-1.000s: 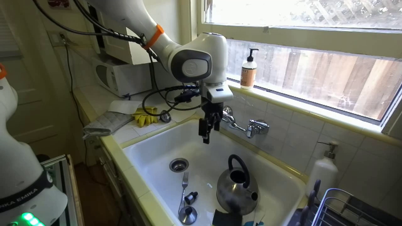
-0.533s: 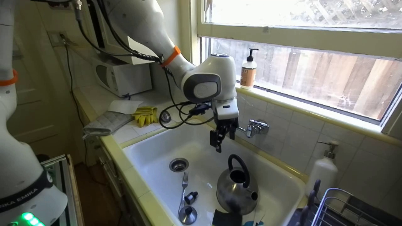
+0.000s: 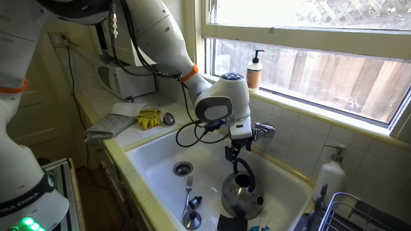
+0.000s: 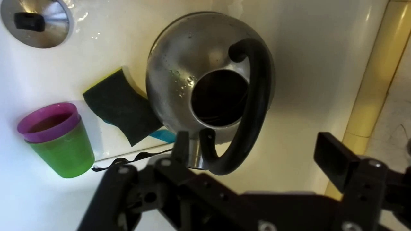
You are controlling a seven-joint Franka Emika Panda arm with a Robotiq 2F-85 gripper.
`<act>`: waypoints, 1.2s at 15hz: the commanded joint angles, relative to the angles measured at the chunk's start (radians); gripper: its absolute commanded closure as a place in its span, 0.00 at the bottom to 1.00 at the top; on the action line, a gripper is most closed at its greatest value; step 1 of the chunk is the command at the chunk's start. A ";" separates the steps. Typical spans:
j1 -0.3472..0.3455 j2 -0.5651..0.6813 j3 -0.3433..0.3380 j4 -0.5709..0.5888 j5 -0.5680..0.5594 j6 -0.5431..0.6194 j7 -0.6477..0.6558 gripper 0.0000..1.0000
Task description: Move the kettle to the left, then move the tap faucet to the right, then move the kettle forward, then open and close the tap
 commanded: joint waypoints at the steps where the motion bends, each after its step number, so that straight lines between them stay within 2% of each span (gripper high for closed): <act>1: -0.029 0.066 0.025 0.052 0.074 0.044 -0.067 0.00; 2: -0.029 0.077 0.024 0.059 0.083 0.049 -0.074 0.00; 4: -0.031 0.097 0.024 0.074 0.097 0.052 -0.093 0.10; 8: -0.035 0.131 0.026 0.105 0.116 0.044 -0.118 0.47; 14: -0.061 0.152 0.057 0.131 0.135 -0.007 -0.195 0.92; 15: -0.066 0.149 0.062 0.128 0.138 -0.013 -0.211 0.97; 16: -0.073 0.136 0.071 0.120 0.140 -0.025 -0.236 0.95; 18: -0.086 0.117 0.089 0.106 0.146 -0.053 -0.293 1.00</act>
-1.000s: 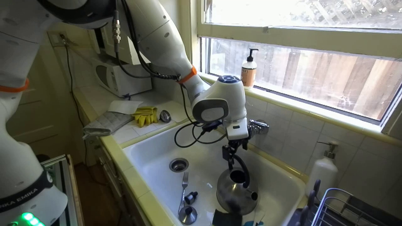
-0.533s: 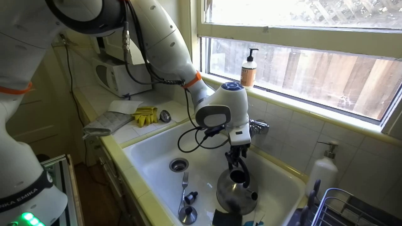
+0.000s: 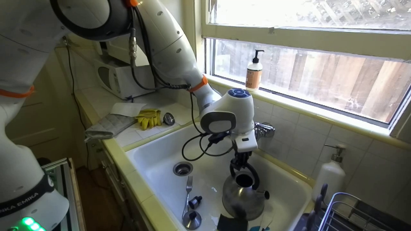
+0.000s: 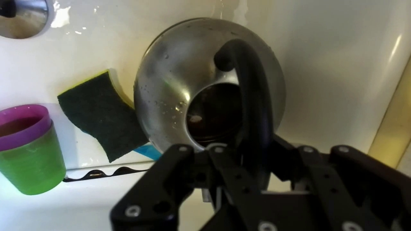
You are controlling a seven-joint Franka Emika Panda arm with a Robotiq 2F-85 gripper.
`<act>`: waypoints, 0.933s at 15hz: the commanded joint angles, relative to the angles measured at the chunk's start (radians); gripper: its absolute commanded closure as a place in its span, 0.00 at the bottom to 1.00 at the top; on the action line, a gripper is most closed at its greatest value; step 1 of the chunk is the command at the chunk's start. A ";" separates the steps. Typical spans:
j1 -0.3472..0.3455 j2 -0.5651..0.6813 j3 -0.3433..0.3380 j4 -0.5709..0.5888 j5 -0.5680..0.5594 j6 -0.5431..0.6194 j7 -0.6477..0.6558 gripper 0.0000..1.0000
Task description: Move the kettle to the left, then move the tap faucet to the right, then move the kettle forward, then open and close the tap
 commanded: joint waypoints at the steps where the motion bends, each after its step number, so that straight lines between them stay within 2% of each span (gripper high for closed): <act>1: -0.035 -0.024 0.043 -0.002 0.044 -0.070 -0.124 1.00; 2: -0.043 -0.036 0.055 -0.008 0.053 -0.097 -0.157 0.97; 7: -0.046 -0.059 0.073 -0.018 0.092 -0.173 -0.293 0.97; 14: -0.026 -0.064 0.095 -0.021 0.126 -0.211 -0.403 0.97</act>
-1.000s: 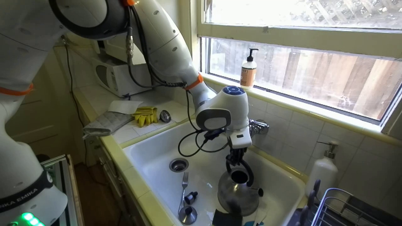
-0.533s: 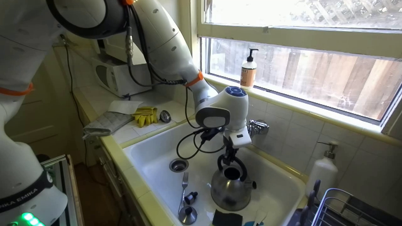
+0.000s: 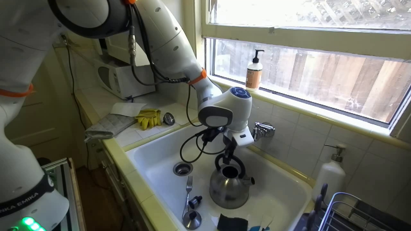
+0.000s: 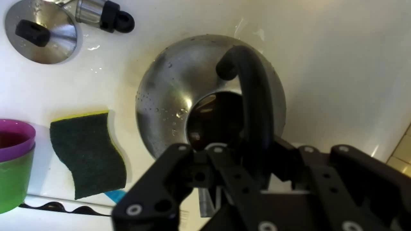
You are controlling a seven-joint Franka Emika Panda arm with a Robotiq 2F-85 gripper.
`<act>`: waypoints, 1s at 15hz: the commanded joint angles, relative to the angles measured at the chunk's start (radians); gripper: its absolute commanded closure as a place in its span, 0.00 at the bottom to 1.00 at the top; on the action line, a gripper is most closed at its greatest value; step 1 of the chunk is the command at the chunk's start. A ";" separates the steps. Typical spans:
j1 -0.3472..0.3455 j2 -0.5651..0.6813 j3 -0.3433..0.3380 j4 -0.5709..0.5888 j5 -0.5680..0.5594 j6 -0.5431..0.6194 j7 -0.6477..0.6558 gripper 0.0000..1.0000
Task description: Move the kettle to the left, then move the tap faucet to the right, then move the kettle forward, then open and close the tap
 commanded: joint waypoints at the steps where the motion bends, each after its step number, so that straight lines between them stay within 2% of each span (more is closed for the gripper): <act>1: 0.002 -0.037 0.018 -0.021 0.043 -0.038 -0.078 0.97; 9: 0.011 -0.049 0.055 -0.032 0.048 -0.074 -0.143 0.97; 13: 0.025 -0.048 0.051 -0.029 0.043 -0.088 -0.146 0.97; 14: 0.028 -0.051 0.049 -0.031 0.043 -0.085 -0.144 0.65; 15: 0.028 -0.056 0.049 -0.034 0.046 -0.084 -0.144 0.64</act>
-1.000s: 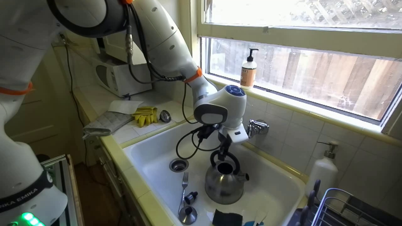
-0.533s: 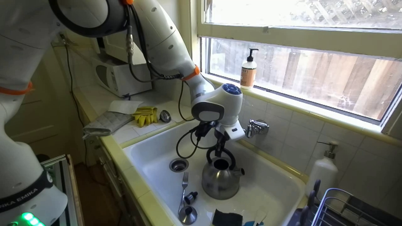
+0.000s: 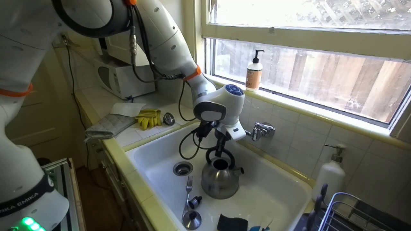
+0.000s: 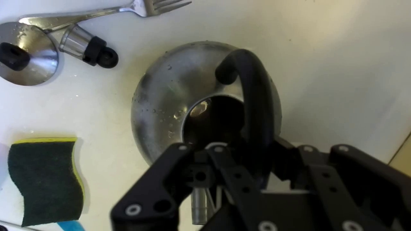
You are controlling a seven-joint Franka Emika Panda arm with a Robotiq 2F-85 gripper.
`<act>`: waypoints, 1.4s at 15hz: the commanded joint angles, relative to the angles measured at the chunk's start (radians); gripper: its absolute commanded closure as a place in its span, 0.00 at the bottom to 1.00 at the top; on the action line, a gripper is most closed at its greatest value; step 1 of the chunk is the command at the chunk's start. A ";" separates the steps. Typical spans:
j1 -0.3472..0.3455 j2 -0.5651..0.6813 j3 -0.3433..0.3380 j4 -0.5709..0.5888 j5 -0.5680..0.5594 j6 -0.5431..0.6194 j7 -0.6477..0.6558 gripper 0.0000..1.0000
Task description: Move the kettle to the left, then move the tap faucet to the right, then move the kettle forward, then open and close the tap
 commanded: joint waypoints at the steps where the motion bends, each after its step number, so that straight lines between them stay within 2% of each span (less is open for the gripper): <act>1: 0.002 -0.054 -0.006 -0.028 0.038 -0.033 -0.032 0.57; 5: -0.011 -0.119 -0.001 -0.065 0.061 -0.021 -0.067 0.26; 8: -0.001 -0.180 -0.025 -0.096 0.035 -0.068 -0.077 0.05; 9: -0.001 -0.204 -0.032 -0.110 0.032 -0.085 -0.084 0.00; 15: 0.006 -0.359 -0.055 -0.161 0.029 -0.229 -0.178 0.00; 21: 0.051 -0.411 -0.048 -0.134 0.051 -0.233 -0.170 0.00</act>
